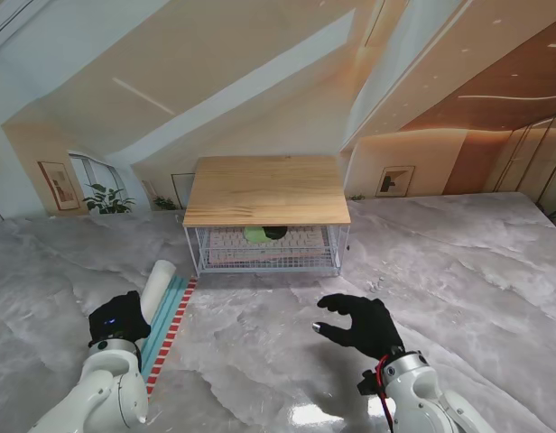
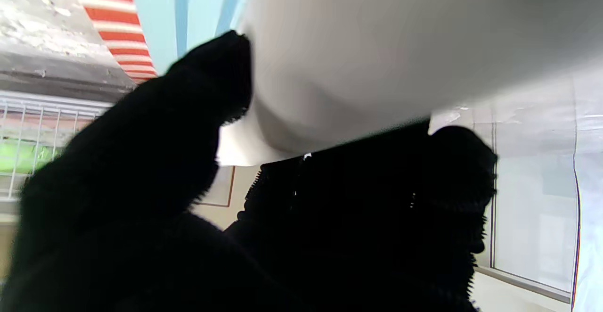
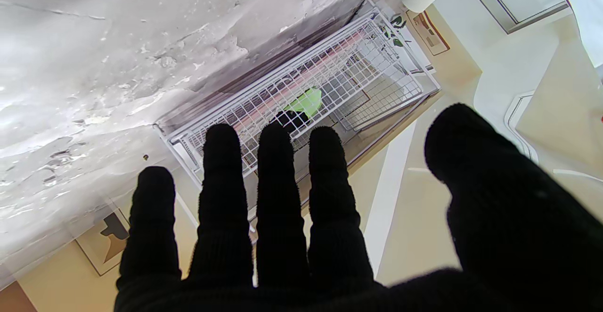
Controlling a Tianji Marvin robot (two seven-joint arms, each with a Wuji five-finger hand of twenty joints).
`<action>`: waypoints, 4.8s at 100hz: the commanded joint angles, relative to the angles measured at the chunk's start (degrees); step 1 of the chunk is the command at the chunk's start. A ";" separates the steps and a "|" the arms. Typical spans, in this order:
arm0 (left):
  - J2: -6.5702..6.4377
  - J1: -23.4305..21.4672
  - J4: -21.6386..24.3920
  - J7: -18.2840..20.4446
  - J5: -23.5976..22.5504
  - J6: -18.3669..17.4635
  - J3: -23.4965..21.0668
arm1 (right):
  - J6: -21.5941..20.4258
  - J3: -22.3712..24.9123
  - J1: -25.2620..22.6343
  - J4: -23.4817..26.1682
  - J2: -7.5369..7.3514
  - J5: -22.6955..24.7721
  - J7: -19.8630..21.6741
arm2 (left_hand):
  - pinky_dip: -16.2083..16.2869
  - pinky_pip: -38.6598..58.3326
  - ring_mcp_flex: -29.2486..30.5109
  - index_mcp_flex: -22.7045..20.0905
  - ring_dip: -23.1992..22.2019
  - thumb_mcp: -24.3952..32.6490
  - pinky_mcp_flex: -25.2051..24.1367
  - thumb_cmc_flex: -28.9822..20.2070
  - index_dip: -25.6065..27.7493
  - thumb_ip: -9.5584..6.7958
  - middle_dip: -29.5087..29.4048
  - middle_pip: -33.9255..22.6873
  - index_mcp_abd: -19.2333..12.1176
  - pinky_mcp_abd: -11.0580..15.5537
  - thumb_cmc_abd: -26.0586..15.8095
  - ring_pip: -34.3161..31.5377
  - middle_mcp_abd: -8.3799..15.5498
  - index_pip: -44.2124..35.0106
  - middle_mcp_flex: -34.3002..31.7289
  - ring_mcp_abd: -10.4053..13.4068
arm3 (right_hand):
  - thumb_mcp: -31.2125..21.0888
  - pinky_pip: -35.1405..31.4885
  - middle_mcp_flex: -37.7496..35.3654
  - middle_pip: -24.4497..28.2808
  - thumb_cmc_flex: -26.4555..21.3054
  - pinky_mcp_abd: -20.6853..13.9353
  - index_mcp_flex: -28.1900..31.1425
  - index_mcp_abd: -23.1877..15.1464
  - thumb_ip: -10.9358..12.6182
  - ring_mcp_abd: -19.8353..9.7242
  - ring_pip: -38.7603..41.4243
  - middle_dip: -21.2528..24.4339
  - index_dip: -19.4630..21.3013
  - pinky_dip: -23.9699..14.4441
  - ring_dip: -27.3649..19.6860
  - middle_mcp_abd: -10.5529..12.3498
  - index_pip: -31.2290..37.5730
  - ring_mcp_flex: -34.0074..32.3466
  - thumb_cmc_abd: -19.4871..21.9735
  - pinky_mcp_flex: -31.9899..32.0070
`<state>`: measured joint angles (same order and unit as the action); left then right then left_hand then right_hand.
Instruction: Unroll the mouse pad and set up the keyboard and mouse from the tabletop organizer
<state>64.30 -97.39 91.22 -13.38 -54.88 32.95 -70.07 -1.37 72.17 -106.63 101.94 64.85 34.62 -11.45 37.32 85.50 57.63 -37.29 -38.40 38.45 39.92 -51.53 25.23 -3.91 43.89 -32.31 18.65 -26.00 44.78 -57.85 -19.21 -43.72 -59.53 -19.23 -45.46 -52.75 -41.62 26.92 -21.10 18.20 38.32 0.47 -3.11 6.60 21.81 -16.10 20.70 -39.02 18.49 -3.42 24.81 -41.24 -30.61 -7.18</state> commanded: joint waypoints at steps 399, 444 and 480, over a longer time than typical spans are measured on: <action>5.76 -19.07 26.87 -8.63 41.11 -21.45 3.51 | 0.64 -18.02 14.67 -9.66 7.59 -38.19 -4.16 | -1.22 0.88 -4.47 3.28 -0.72 1.81 -4.87 -2.49 2.56 -4.07 0.09 -3.13 -7.45 3.57 -6.77 -0.11 2.22 -11.17 5.89 2.74 | -26.70 -58.10 -17.48 53.63 -22.57 -18.75 8.83 -4.01 9.92 -25.82 74.16 -39.23 29.44 -14.50 17.69 -4.48 54.23 -34.50 -24.02 -60.83; 4.69 -19.02 24.77 -5.06 37.55 -18.22 3.92 | 12.99 -12.63 13.37 -4.98 4.53 -36.98 5.96 | 3.72 -1.99 -10.60 4.13 -0.74 0.68 -12.50 2.66 3.33 -5.36 -5.80 -7.18 -4.89 2.49 -9.71 2.08 0.18 -3.30 13.91 -0.65 | -26.28 -63.11 -18.06 52.52 -23.03 -23.67 10.85 -4.54 12.58 -26.97 74.93 -40.69 30.95 -15.47 20.84 -6.29 52.03 -34.62 -24.53 -61.93; 3.96 -17.82 23.73 -2.23 36.18 -17.12 4.34 | 18.73 -12.74 16.39 -6.91 4.82 -35.95 6.66 | 4.70 -4.85 -14.49 4.61 0.91 -1.06 -16.48 7.09 2.81 -7.25 -11.82 -6.61 -2.93 1.38 -13.67 5.24 -0.73 2.32 17.53 -2.83 | -26.58 -64.95 -17.57 52.54 -23.80 -25.54 11.98 -4.20 13.51 -27.70 75.23 -42.28 32.06 -15.80 22.14 -7.93 51.01 -34.64 -24.67 -62.31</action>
<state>68.35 -115.11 115.06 -17.22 -18.99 15.74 -65.84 16.74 59.54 -91.20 95.83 69.37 -0.99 -5.58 41.09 80.68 45.12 -32.61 -38.29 38.11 24.70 -46.23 27.11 -8.94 32.92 -39.08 15.48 -24.32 32.10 -52.99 -19.55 -40.18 -44.61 -20.20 -67.97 -101.94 -58.77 76.75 -40.59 3.16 45.86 -2.92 6.56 -5.20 94.24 -55.14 51.69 -52.45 39.30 1.11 74.69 -70.53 -56.27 -66.54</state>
